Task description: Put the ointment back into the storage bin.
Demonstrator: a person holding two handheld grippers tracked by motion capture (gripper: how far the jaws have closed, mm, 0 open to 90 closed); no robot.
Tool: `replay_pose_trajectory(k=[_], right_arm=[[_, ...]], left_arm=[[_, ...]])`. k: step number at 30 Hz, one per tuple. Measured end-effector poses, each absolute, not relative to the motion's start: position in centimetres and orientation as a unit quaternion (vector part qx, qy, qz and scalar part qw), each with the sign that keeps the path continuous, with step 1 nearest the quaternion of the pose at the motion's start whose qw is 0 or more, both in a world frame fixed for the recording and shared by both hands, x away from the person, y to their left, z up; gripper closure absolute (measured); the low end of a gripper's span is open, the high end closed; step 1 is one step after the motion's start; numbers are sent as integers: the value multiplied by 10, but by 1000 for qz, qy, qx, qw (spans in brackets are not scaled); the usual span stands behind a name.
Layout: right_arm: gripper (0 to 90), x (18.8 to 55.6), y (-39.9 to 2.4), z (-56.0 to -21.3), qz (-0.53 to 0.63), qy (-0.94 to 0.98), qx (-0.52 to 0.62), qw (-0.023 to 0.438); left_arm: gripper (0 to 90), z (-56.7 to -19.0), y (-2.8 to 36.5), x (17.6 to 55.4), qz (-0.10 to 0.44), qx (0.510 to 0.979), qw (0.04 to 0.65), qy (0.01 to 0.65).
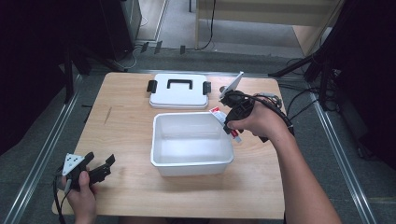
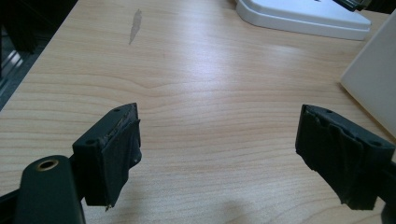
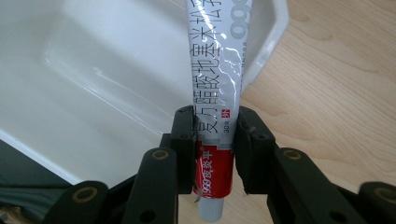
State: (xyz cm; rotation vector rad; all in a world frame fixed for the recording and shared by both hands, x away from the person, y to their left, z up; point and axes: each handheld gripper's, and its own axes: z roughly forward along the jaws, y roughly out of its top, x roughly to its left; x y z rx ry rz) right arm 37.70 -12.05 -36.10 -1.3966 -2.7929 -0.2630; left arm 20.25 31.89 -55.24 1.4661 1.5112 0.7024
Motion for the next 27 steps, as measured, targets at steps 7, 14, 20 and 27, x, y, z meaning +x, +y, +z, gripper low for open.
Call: replay_pose_trajectory(k=[7,14,20,27], right_arm=[[721,374,-107,-363,-85,-899,-430,10],[721,373,-97,-368,-84,-902,-423,15],[721,373,-89,-372,-86,-905,-417,21],[721,373,-80,-381,-81,-907,-411,27]], left_arm=[[149,-552,319,203,283,592,444,610],[149,-552,319,203,283,591,445,610],[149,-552,320,203,281,592,444,611],[149,-552,319,203,284,590,446,610]])
